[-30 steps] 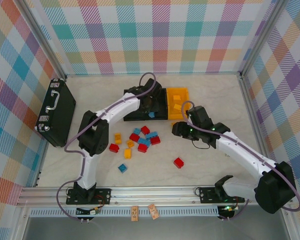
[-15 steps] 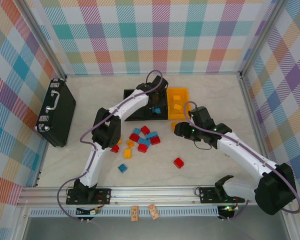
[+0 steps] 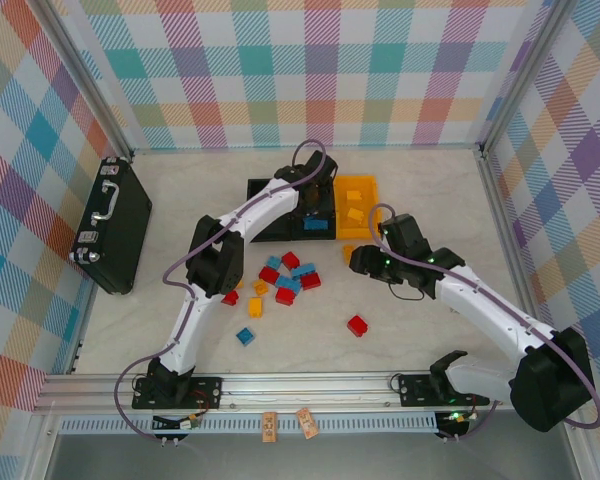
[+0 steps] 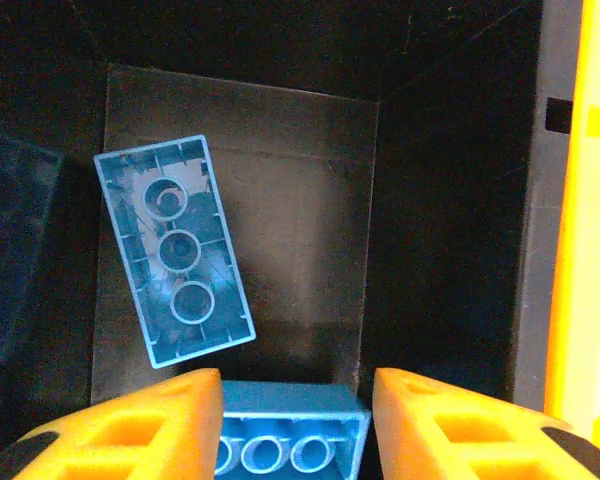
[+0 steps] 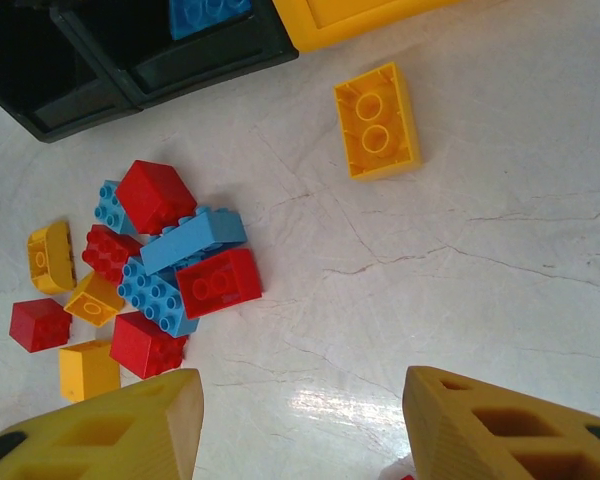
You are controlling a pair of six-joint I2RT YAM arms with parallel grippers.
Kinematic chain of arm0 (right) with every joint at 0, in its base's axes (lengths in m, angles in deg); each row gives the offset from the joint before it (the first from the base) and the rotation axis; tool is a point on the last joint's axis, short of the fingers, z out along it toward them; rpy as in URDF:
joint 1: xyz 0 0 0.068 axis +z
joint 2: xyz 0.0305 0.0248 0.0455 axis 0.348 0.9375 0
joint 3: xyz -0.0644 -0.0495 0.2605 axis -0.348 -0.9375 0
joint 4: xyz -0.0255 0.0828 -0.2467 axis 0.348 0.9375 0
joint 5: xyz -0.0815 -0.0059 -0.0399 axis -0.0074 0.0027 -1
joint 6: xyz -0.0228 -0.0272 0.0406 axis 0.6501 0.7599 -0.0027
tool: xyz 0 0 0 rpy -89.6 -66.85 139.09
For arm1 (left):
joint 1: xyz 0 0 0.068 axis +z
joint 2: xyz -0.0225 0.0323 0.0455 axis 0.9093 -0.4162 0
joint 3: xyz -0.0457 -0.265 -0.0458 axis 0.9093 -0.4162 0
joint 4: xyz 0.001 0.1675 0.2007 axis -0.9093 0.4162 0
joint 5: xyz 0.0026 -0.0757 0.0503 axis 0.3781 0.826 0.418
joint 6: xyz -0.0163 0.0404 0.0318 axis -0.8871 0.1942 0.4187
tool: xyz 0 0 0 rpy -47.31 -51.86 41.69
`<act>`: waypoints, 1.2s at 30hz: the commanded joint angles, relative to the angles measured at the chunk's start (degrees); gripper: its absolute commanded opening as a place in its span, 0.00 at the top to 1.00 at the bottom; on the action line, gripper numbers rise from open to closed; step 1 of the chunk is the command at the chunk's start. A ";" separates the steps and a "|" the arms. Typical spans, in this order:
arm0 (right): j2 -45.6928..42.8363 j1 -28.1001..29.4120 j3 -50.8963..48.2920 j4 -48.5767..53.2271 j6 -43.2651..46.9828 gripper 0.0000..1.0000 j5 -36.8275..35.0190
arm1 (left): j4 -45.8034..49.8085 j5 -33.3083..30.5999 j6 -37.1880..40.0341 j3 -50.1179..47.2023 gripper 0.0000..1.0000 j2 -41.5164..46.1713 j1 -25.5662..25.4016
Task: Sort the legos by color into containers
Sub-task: Place the lego in the container, then pick up the lego from the middle-left of the table.
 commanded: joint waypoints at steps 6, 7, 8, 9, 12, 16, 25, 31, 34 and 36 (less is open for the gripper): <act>-1.83 -0.30 -0.51 0.84 0.72 0.44 1.29 | -0.39 0.82 2.10 -5.21 0.56 11.00 -1.60; -1.86 -0.32 -0.51 1.01 0.82 0.44 1.60 | -1.11 1.18 2.44 -7.31 0.56 13.12 -1.71; -1.92 -0.32 -0.51 1.20 0.94 0.44 1.82 | -1.68 1.49 2.75 -9.15 0.56 14.68 -1.83; -1.98 -0.32 -0.51 1.37 1.22 0.44 2.15 | -2.17 1.60 3.06 -11.48 0.55 16.65 -1.88; -2.05 -0.23 -0.63 1.35 2.31 0.44 4.00 | -3.86 1.98 3.84 -19.16 0.55 22.72 -2.07; -1.98 0.82 -0.90 -0.50 4.25 0.42 7.49 | -4.84 1.62 4.57 -29.32 0.53 30.66 -2.04; 0.58 8.01 1.15 -5.30 6.74 0.38 8.77 | -5.68 -3.66 -0.43 -52.19 0.44 48.22 -0.67; 4.73 12.51 3.04 -8.35 6.87 0.35 8.93 | -4.64 -8.03 -7.28 -64.18 0.34 57.93 0.68; 6.78 13.96 3.48 -10.04 6.25 0.35 8.72 | -2.71 -10.69 -11.26 -68.55 0.29 61.07 1.28; 7.38 14.78 3.54 -11.24 5.94 0.34 8.42 | -2.37 -11.12 -14.23 -71.33 0.27 62.67 1.47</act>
